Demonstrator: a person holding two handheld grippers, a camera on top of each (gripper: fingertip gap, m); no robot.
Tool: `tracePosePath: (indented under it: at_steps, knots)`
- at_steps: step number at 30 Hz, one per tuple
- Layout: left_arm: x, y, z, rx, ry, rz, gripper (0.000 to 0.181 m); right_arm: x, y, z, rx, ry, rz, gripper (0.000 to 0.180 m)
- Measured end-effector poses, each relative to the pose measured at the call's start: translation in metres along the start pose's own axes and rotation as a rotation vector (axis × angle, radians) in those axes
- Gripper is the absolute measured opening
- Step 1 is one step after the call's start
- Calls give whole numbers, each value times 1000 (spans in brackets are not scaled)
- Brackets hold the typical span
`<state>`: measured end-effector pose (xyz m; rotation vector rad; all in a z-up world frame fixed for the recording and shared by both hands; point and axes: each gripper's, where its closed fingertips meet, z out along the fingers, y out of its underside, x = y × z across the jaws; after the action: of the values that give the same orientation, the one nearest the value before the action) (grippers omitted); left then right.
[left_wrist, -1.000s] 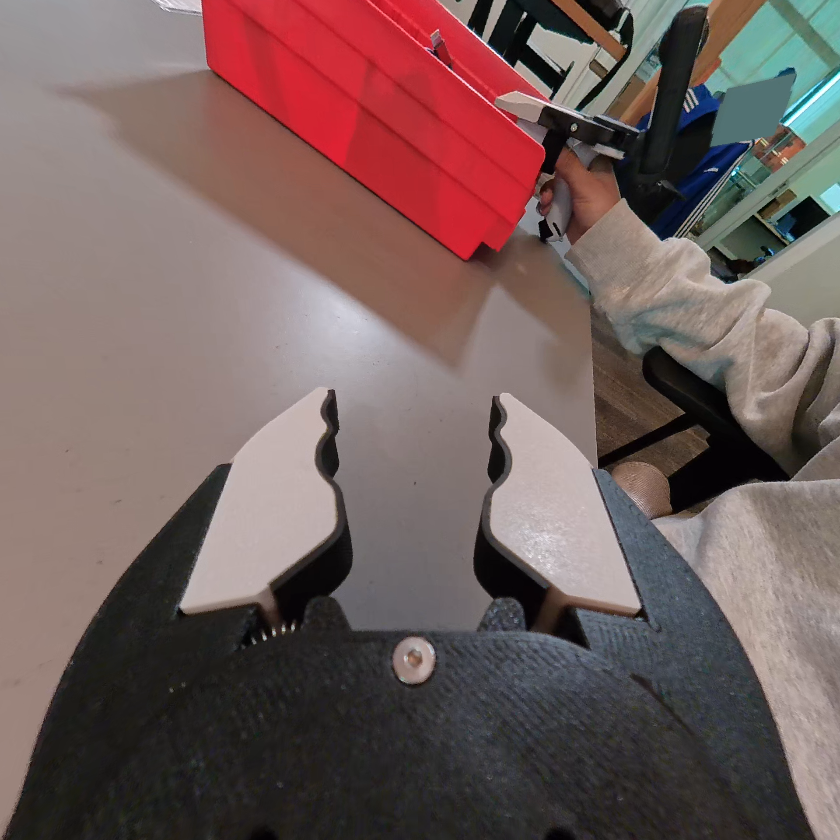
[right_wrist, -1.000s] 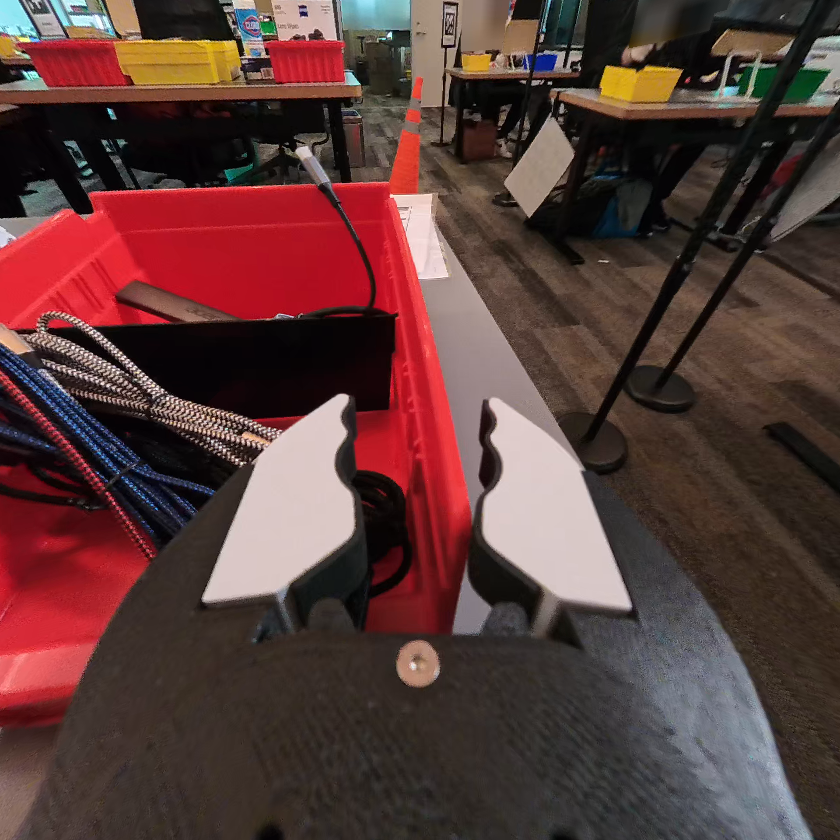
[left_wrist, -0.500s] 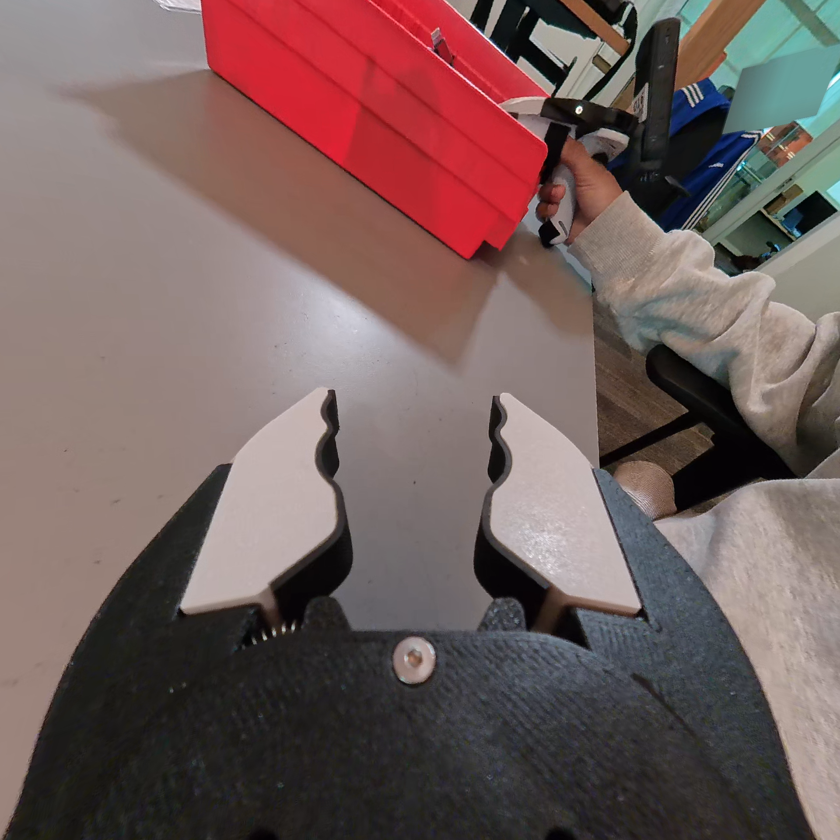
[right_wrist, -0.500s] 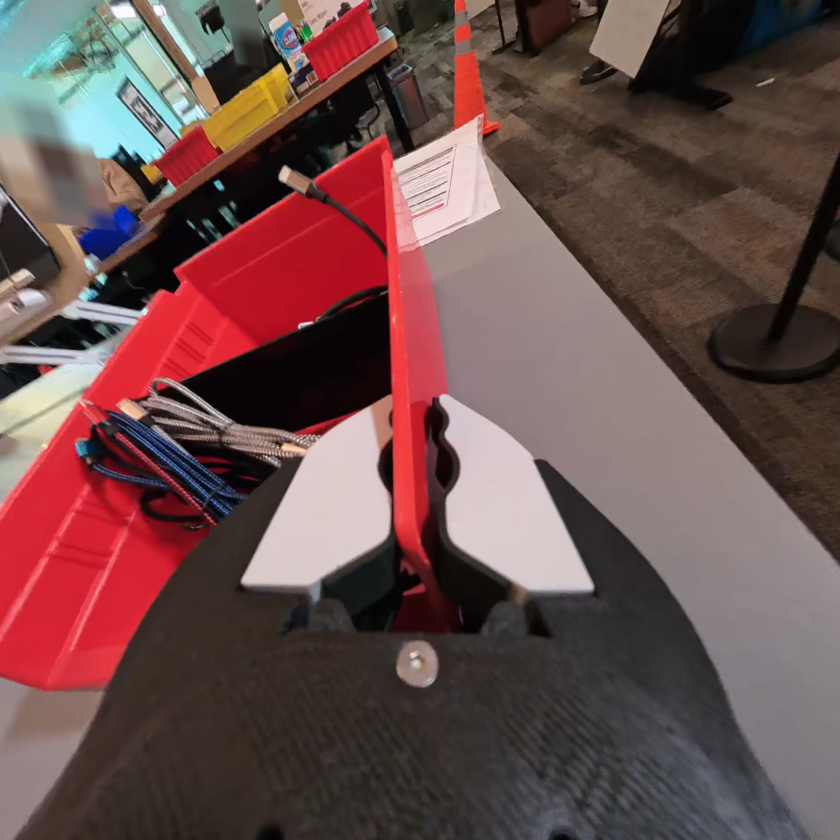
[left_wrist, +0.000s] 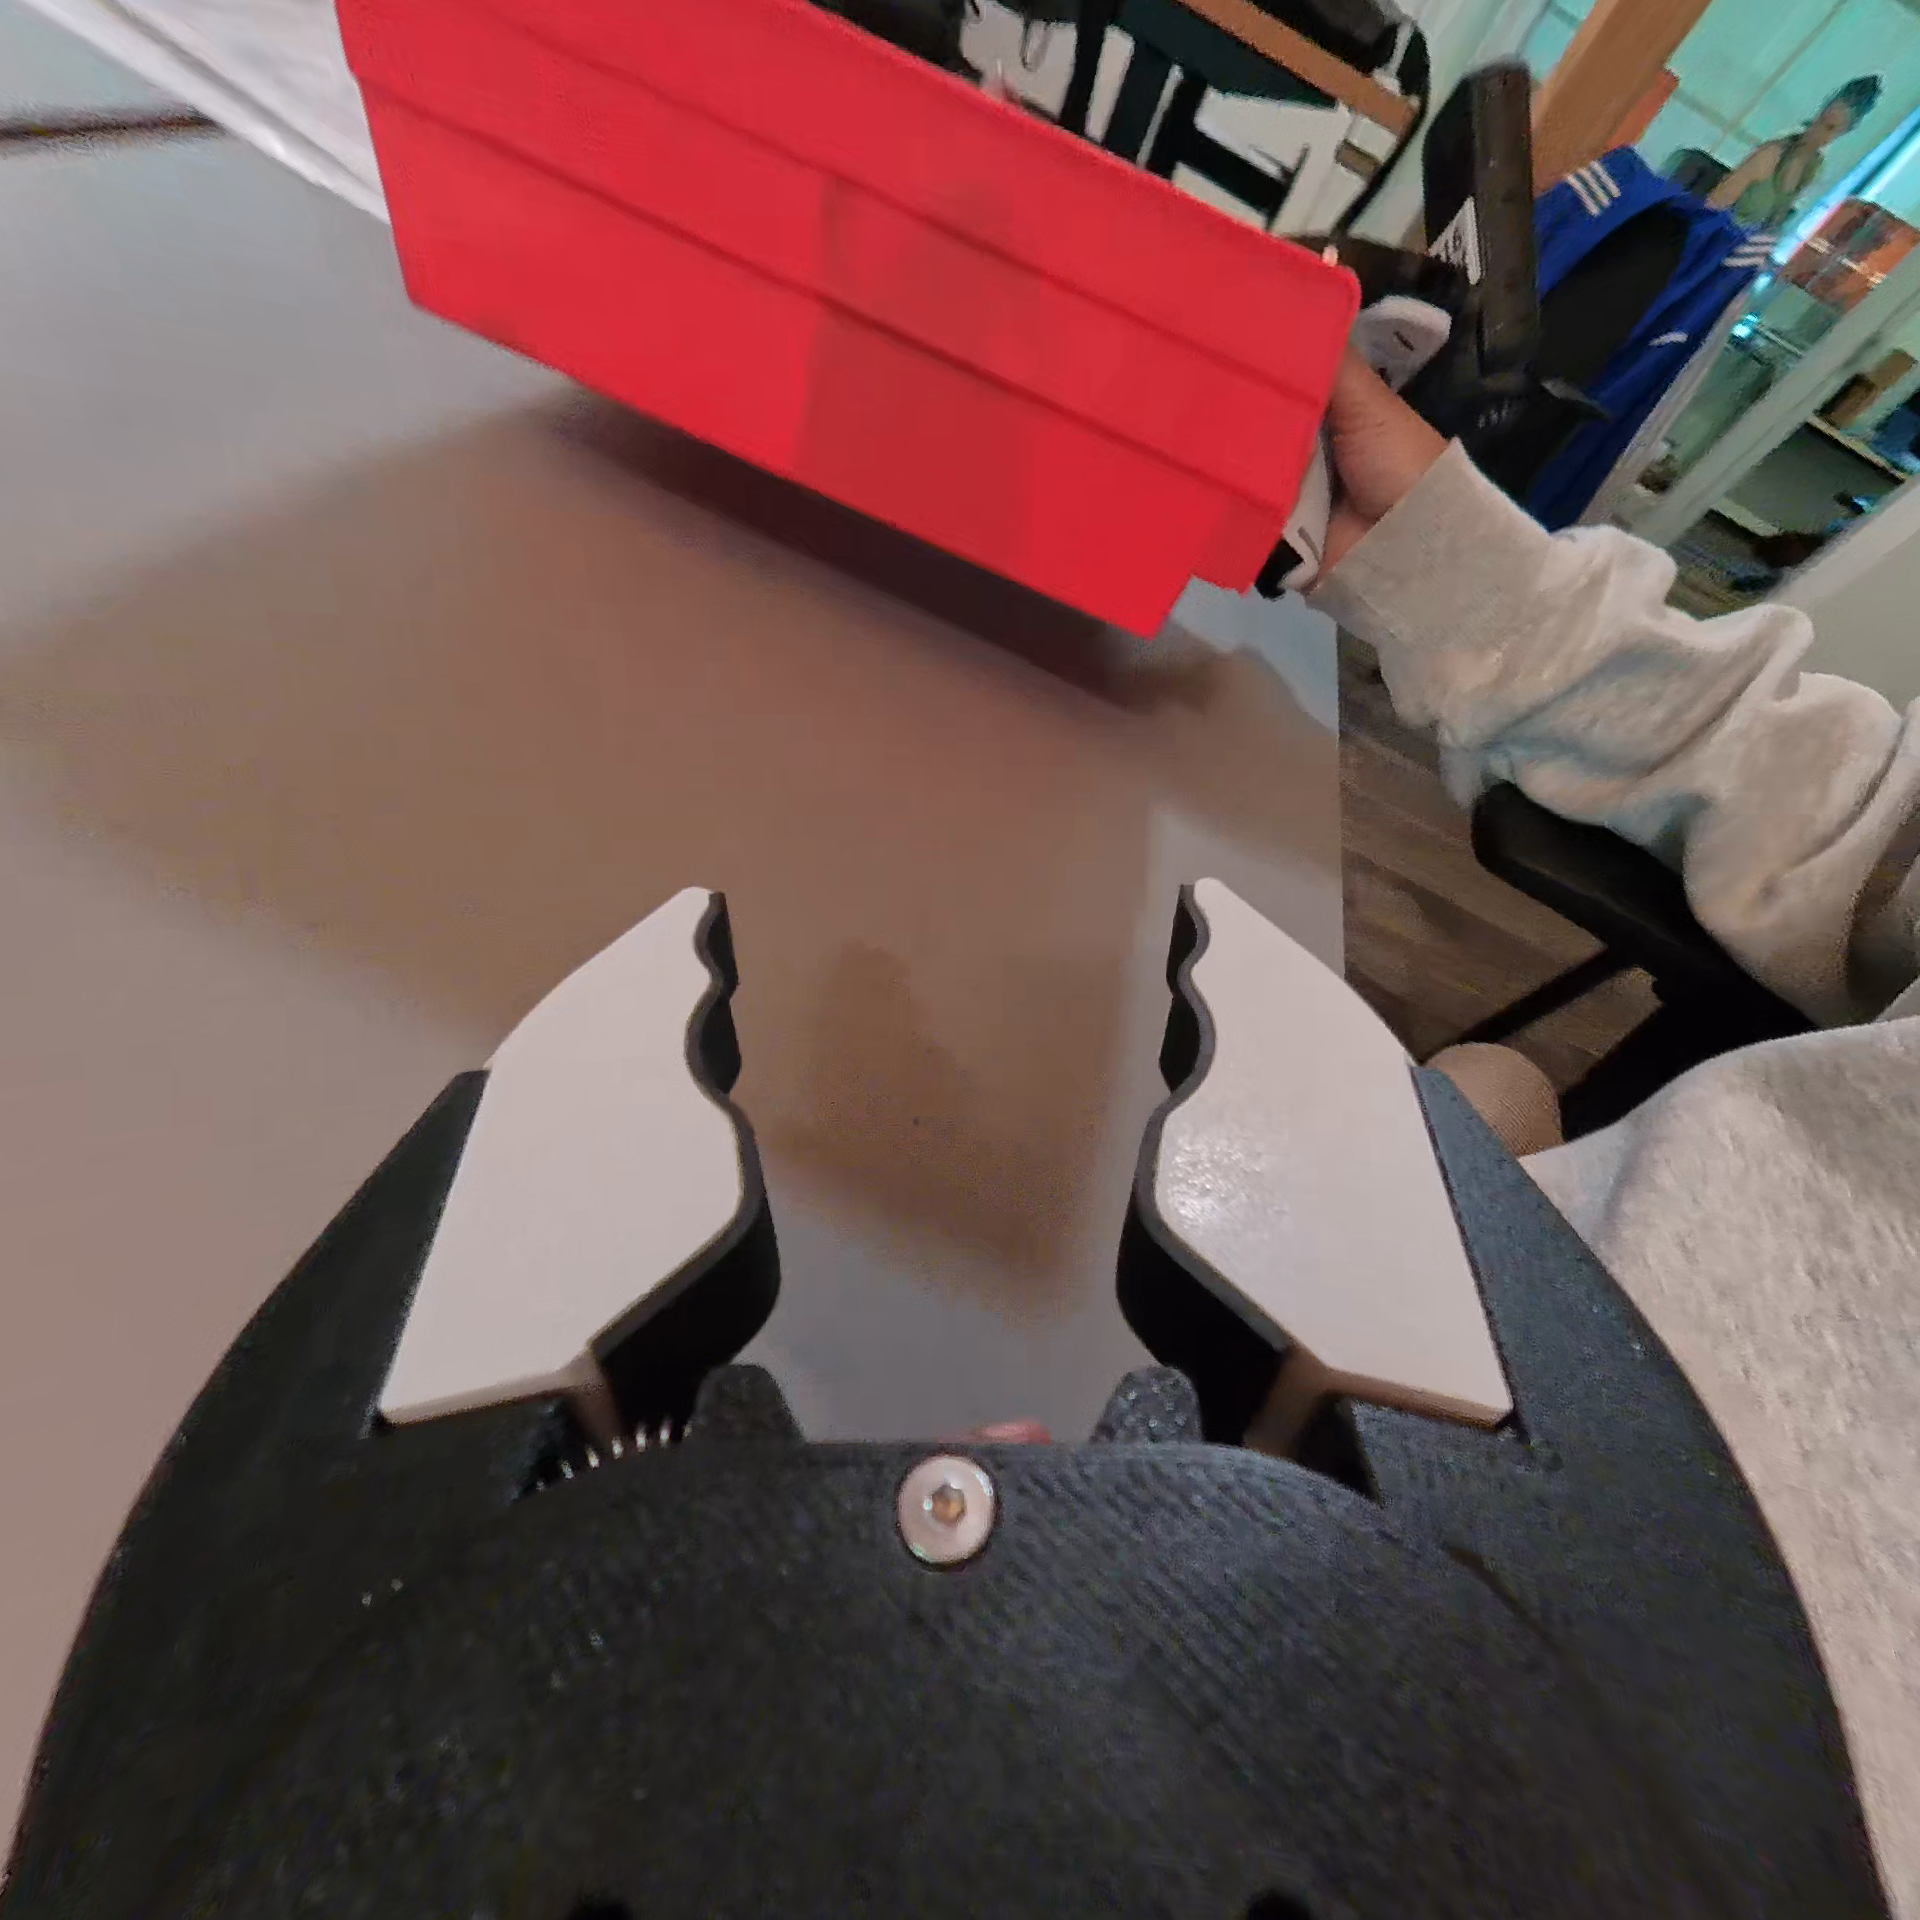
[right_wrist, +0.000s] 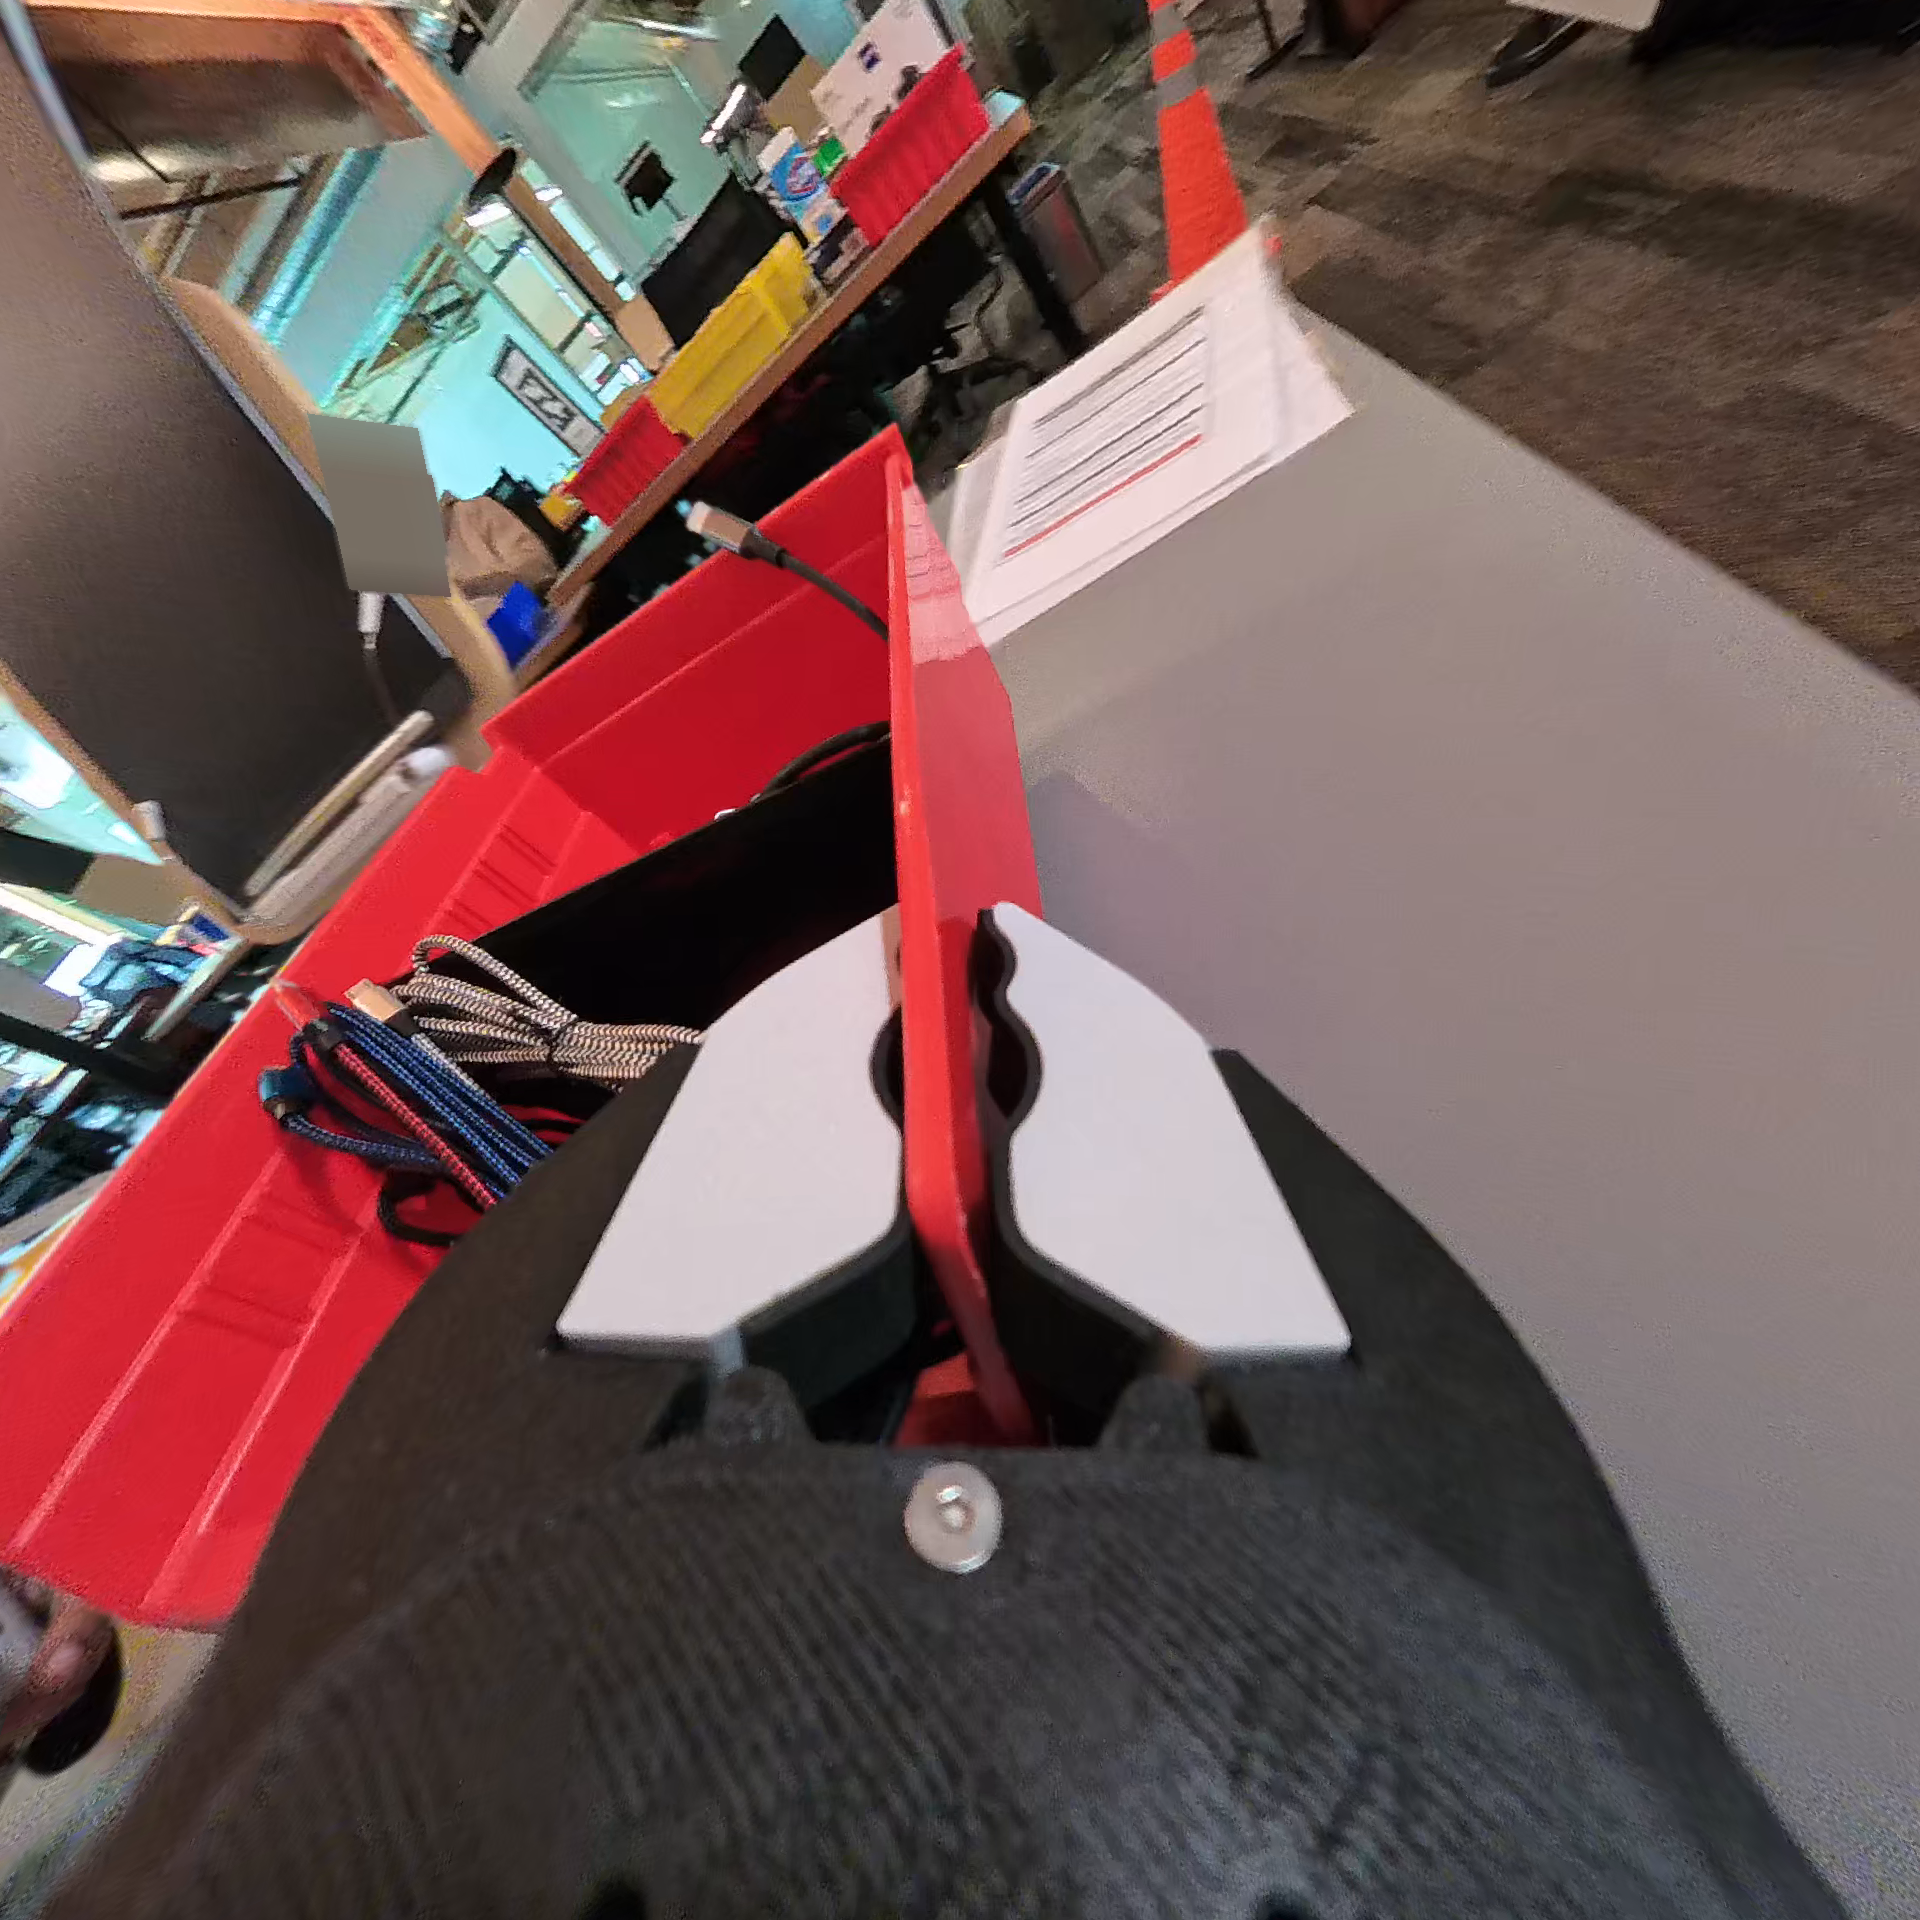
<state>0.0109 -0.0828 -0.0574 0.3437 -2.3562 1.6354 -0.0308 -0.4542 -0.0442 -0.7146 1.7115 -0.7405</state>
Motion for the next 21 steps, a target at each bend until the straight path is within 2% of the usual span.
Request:
tracePosePath:
  at_steps: [2, 4, 8, 11, 13, 14, 16, 19, 21]
  knots:
    - [1, -12, -18, 38, -66, 46, 91, -20, 4, 1, -6, -48, -1, 8]
    - [-3, -20, -47, 60, -177, 99, 109, -41, 11, 2, -20, -98, -13, 8]
    - [5, -14, -134, 10, -401, 68, 129, -81, 40, 7, -93, -196, -50, 8]
    - [-12, -9, -233, 91, -802, 143, 127, -107, 71, 13, -175, -258, -93, 7]
    - [-22, -6, -290, 160, -992, 238, 112, -124, 91, 19, -234, -295, -122, 8]
    - [-28, -1, -305, 151, -1012, 277, 102, -131, 101, 23, -265, -315, -137, 8]
    - [-54, 20, -325, 52, -1073, 265, 111, -147, 117, 30, -305, -362, -172, 8]
    - [-87, 56, -330, -103, -1129, 248, 131, -171, 133, 37, -326, -404, -209, 9]
    - [-100, 78, -329, -189, -1141, 238, 134, -183, 144, 41, -334, -426, -194, 9]
